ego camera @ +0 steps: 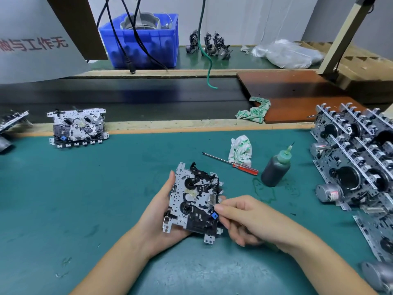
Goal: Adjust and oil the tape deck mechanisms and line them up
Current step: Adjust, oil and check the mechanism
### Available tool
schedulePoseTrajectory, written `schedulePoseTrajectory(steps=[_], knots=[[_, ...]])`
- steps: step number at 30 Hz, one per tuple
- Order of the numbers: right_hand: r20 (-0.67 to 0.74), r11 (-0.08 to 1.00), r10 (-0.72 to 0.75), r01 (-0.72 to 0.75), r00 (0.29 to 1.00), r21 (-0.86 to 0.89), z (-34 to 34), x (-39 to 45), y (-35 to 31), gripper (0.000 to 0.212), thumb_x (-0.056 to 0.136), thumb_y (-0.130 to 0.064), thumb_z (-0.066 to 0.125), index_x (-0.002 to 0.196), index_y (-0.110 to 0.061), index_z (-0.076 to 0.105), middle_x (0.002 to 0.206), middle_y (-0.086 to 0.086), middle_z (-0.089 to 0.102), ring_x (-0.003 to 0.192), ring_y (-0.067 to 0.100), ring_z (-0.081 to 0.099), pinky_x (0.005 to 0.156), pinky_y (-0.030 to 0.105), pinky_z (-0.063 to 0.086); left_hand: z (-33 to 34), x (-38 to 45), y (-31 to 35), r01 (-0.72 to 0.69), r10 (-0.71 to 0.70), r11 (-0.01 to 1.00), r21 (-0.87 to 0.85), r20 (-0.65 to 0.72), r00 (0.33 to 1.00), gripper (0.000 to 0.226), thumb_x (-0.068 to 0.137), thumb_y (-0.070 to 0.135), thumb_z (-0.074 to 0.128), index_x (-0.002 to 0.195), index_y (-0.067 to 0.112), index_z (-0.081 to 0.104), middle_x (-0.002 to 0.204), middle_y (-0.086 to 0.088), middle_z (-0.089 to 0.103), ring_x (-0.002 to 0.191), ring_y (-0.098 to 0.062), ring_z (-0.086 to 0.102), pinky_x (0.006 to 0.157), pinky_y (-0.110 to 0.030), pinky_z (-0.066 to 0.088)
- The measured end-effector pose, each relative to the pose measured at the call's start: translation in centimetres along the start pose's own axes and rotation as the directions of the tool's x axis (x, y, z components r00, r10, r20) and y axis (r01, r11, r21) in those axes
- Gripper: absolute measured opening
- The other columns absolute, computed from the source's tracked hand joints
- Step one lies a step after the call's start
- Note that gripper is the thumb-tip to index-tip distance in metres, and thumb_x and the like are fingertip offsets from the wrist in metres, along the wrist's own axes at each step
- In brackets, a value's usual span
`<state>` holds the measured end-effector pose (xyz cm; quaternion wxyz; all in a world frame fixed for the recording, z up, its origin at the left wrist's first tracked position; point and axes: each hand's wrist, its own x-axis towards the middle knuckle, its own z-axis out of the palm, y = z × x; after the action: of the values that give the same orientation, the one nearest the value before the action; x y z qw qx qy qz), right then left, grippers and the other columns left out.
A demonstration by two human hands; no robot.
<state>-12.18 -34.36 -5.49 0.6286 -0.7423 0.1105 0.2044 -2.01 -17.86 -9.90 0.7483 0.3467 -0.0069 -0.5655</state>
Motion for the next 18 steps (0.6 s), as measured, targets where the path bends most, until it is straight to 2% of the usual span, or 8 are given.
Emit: schedulePoseTrajectory(steps=[3,6,9,15,18], knots=[[-0.035,0.999,-0.023,0.023,0.999,-0.025,0.07,-0.06,-0.12,0.043,0.099,-0.03,0.044,0.059,-0.013,0.048,0.037,-0.001,0.044,0.028,0.006,0.024,0.041,0.001,0.033,0.04,0.05,0.04,0.001,-0.001,1.0,0.009,-0.009,1.0,0.075,0.09,0.064,0.029,0.116,0.005,0.068,0.128,-0.019,0.059,0.116,-0.029,0.06,0.092,-0.039,0.052],[-0.067,0.999,-0.025,0.023,0.997,-0.023,0.29,-0.03,-0.11,0.045,0.097,-0.03,0.047,0.054,-0.016,0.051,0.035,-0.002,0.045,0.029,0.006,0.024,0.037,0.007,0.026,0.1,0.07,0.05,0.005,-0.005,1.0,0.012,-0.009,1.0,0.076,0.09,0.065,0.028,0.114,0.006,0.069,0.125,-0.018,0.061,0.113,-0.028,0.061,0.089,-0.038,0.053],[-0.088,1.0,-0.016,0.015,0.996,-0.015,0.41,0.06,-0.08,0.047,0.097,-0.027,0.047,0.052,-0.014,0.052,0.034,-0.002,0.044,0.028,0.005,0.024,0.035,0.008,0.025,0.15,0.03,0.01,0.004,-0.004,1.0,0.005,-0.013,1.0,0.076,0.09,0.065,0.028,0.113,0.006,0.07,0.123,-0.019,0.063,0.111,-0.028,0.063,0.087,-0.037,0.053],[-0.055,1.0,0.021,-0.022,0.998,-0.015,0.3,0.17,0.08,0.051,0.097,-0.031,0.045,0.049,-0.016,0.053,0.034,0.0,0.044,0.028,0.008,0.021,0.034,0.017,0.016,0.41,0.02,-0.04,-0.001,0.003,1.0,0.028,-0.052,0.999,0.076,0.089,0.066,0.029,0.113,0.006,0.07,0.124,-0.021,0.062,0.11,-0.029,0.063,0.091,-0.039,0.053],[-0.034,0.999,0.032,-0.032,0.999,-0.013,0.35,0.26,0.2,0.053,0.098,-0.033,0.043,0.048,-0.016,0.051,0.032,-0.001,0.042,0.027,0.009,0.024,0.034,0.018,0.017,0.63,0.07,-0.06,-0.011,0.013,0.999,0.03,-0.064,0.998,0.076,0.089,0.066,0.029,0.111,0.006,0.071,0.122,-0.021,0.063,0.107,-0.029,0.065,0.087,-0.038,0.055]])
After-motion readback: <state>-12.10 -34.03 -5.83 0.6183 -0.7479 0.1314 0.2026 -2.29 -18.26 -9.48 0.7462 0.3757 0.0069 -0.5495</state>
